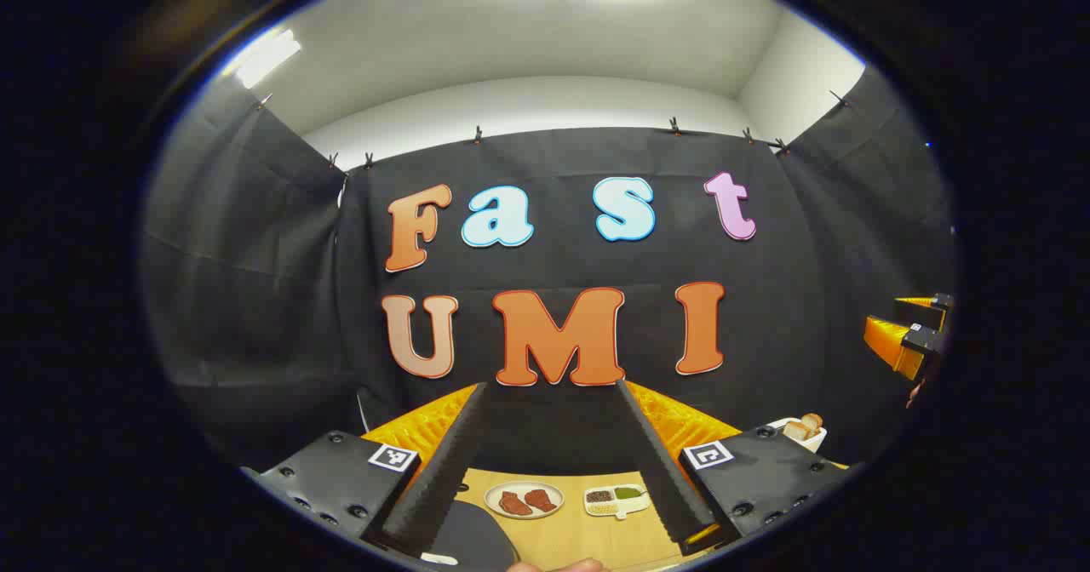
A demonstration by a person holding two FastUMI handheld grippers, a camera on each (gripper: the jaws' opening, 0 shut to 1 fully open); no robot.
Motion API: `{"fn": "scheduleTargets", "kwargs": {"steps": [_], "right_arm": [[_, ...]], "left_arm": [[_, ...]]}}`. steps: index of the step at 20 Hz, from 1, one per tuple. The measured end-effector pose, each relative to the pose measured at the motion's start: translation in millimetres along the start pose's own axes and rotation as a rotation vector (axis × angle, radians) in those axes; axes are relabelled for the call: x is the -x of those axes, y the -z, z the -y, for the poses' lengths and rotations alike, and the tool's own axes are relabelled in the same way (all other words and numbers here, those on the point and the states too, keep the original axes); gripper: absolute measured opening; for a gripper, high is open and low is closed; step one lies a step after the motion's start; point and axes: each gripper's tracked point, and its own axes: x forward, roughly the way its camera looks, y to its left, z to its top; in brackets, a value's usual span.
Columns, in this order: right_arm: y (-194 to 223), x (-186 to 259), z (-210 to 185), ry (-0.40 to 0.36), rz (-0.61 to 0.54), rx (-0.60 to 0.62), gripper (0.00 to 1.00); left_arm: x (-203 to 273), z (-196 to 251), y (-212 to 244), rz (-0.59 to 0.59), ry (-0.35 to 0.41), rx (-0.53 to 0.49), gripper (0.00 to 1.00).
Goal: Close the left gripper, press the button to open the rice cooker; take a wooden spoon from the chopstick holder with the right hand, scoop a spoonful of rice and pour it into the rice cooker, then put the wooden spoon back into the chopstick holder.
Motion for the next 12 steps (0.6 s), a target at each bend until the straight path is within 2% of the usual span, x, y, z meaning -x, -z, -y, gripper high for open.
{"fn": "scheduleTargets", "kwargs": {"steps": [1,2,4,6,7,9,11,12], "right_arm": [[-1,0,-9,-0.010,-0.004,-0.009,0.93],[-1,0,-16,-0.018,-0.006,-0.015,0.90],[-4,5,-25,-0.034,-0.008,-0.023,0.93],[0,10,-37,-0.065,-0.027,-0.032,0.91],[1,13,-42,-0.078,-0.032,-0.026,0.96],[0,18,-44,-0.088,-0.032,-0.006,0.94],[-3,22,-44,-0.095,-0.027,-0.007,0.97],[-5,24,-44,-0.096,-0.026,-0.014,0.94]], "left_arm": [[0,-7,-2,0.009,-0.006,-0.005,0.93],[-1,-8,-1,0.005,0.008,0.004,0.93],[-1,-5,1,0.002,0.048,0.006,0.93],[-1,-16,3,0.001,0.048,0.004,0.93],[0,-13,7,-0.017,0.056,0.005,0.93],[8,-9,14,-0.036,0.068,-0.014,0.93],[16,-6,13,-0.032,0.058,-0.019,0.94],[20,-1,11,-0.028,0.057,-0.009,0.95]]}}
